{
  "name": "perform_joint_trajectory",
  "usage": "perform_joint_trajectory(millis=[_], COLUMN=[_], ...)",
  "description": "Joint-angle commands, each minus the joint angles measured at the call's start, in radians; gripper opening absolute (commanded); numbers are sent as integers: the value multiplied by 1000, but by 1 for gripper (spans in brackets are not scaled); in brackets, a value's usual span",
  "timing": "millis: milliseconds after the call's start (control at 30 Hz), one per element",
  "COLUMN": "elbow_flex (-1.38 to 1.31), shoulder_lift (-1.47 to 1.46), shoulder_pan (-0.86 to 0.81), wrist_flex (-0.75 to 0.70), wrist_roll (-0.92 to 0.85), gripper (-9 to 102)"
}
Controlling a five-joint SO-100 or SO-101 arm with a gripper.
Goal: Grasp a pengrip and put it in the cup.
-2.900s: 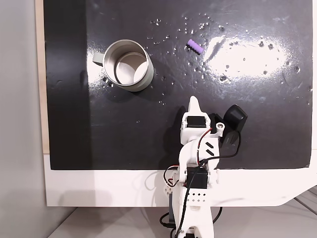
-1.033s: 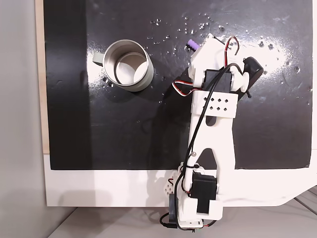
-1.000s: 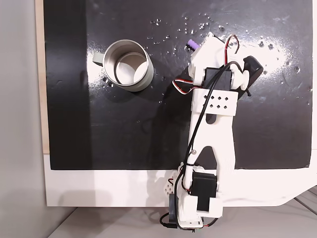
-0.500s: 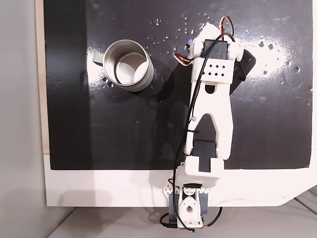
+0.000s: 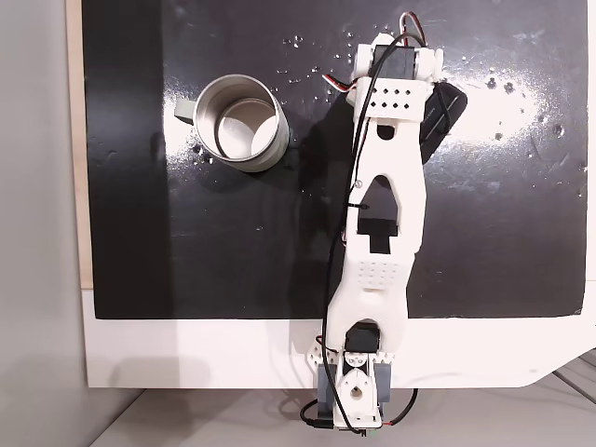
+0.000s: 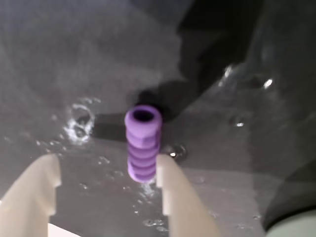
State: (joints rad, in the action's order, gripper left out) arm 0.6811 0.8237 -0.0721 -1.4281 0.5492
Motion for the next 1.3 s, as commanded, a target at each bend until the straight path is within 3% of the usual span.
perform_joint_trajectory(millis=[0, 200, 533, 700, 1033, 1267], elbow_flex=[-137, -233, -305, -336, -218, -66], shoulder_lift=[-38, -115, -170, -155, 170, 472], shoulder_pan=[8, 12, 3, 0, 18, 189], wrist_flex=[-60, -129, -207, -239, -258, -262], wrist_roll=[-2, -29, -25, -17, -31, -114], gripper=[19, 19, 3, 0, 0, 0])
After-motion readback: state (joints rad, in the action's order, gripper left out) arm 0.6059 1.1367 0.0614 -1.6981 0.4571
